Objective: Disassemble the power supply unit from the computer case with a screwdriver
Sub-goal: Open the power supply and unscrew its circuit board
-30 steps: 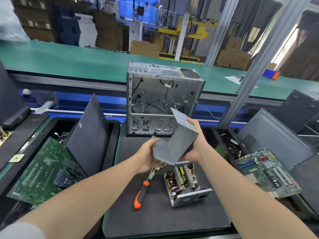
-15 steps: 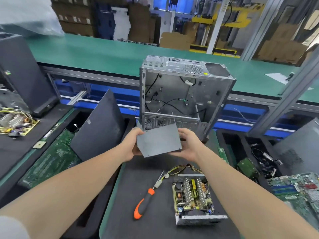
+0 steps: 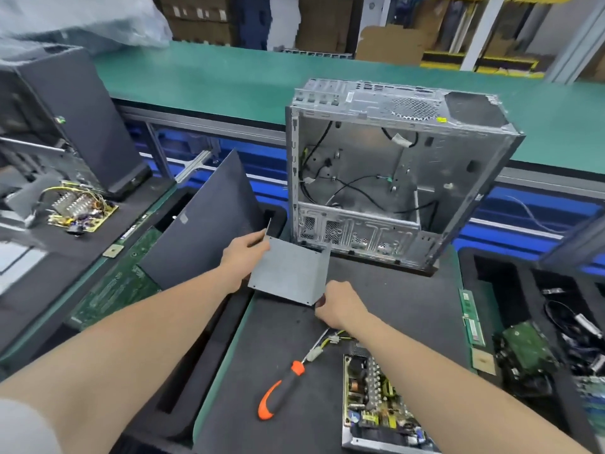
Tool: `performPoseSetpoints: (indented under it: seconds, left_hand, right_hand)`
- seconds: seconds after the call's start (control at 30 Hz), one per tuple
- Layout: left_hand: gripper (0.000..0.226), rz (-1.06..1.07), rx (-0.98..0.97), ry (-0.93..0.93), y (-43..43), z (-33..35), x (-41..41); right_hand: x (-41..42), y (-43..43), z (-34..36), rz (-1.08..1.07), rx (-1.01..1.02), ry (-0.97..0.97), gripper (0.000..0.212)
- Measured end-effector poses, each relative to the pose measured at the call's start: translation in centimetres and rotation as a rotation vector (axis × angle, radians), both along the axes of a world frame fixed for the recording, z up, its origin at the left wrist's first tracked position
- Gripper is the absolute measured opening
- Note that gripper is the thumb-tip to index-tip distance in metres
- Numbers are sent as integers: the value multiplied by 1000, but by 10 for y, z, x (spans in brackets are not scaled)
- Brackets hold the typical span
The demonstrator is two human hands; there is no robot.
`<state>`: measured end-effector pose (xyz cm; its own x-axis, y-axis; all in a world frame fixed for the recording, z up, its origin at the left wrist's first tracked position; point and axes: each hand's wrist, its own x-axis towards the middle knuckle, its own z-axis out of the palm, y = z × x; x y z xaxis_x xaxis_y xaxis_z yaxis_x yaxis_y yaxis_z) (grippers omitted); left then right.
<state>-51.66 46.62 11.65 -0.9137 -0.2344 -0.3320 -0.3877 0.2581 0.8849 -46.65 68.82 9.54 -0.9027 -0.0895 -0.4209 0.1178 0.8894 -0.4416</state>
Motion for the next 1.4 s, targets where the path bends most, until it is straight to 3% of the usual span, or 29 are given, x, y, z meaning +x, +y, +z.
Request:
performPoseSetpoints:
  seconds: [0.13, 0.23, 0.3, 0.4, 0.6, 0.73, 0.93, 1.13, 1.23, 1.3, 1.4]
  left_hand:
    - [45, 55, 33, 24, -3, -8, -4]
    - [40, 81, 165, -22, -4, -9, -5]
    - [33, 95, 233, -49, -4, -7, -7]
    - [39, 81, 292, -74, -4, -6, -12]
    - [48, -37, 260, -48, 1, -12, -13]
    - [48, -76, 180, -41, 8, -21, -14]
    - [48, -200, 17, 21, 20, -31, -14]
    - [40, -301, -111, 75, 24, -39, -13]
    - [47, -325, -187, 107, 28, -36, -11]
    - [51, -341, -291, 177, 32, -32, -6]
    - [48, -414, -522, 442, 40, -27, 7]
  right_hand:
    - [11, -6, -10, -22, 65, 47, 34]
    - [18, -13, -15, 20, 63, 113, 39]
    - [18, -22, -16, 75, 67, 134, 36]
    - [17, -40, -18, 146, 105, 111, 34]
    - [29, -63, -30, 101, 263, 142, 32]
    - [40, -68, -28, 46, 331, 147, 23]
    - [56, -71, -29, 6, 381, 139, 37]
    - [65, -73, -34, 10, 420, 150, 34]
    - [66, -73, -35, 0, 405, 181, 32]
    - [66, -73, -34, -12, 375, 197, 27]
    - [65, -71, -27, -41, 331, 234, 22]
